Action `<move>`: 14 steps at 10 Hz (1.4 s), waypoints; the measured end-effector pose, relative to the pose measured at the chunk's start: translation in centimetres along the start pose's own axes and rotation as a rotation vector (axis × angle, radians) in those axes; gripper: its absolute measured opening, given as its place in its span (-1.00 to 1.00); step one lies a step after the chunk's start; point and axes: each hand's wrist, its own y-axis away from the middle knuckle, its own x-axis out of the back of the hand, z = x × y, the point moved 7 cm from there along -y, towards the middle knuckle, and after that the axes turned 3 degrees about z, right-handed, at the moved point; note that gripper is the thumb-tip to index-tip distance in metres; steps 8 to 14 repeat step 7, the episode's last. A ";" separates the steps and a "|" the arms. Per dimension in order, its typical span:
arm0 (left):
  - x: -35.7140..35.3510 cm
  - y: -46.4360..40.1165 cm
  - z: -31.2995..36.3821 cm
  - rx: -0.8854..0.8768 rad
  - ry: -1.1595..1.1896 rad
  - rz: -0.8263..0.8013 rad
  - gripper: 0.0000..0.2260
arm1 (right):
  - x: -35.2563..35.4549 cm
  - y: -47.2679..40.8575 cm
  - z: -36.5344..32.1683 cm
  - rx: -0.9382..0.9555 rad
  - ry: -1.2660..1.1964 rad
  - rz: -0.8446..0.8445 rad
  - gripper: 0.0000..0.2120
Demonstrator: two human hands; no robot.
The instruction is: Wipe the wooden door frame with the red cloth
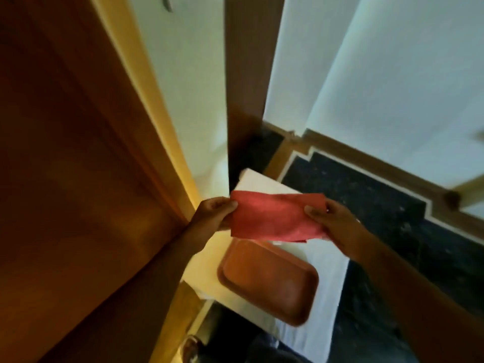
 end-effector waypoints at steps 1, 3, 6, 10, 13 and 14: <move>-4.6 -1.9 -8.4 0.238 -0.049 -0.016 -0.91 | 0.5 -1.4 11.3 -0.254 -0.117 -0.051 -0.67; -7.9 -5.8 -24.2 0.509 -0.201 0.023 -0.74 | -2.6 -3.4 29.3 -0.562 -0.177 0.047 -0.66; -8.6 -12.9 -36.1 0.513 -0.678 -0.230 -0.78 | -9.6 -6.6 42.5 -0.649 0.126 0.122 -0.54; -8.4 -13.0 -34.5 0.453 -0.770 -0.248 -0.67 | -9.6 -6.0 39.9 -0.581 0.306 0.129 -0.53; -8.4 -13.0 -34.5 0.453 -0.770 -0.248 -0.67 | -9.6 -6.0 39.9 -0.581 0.306 0.129 -0.53; -8.4 -13.0 -34.5 0.453 -0.770 -0.248 -0.67 | -9.6 -6.0 39.9 -0.581 0.306 0.129 -0.53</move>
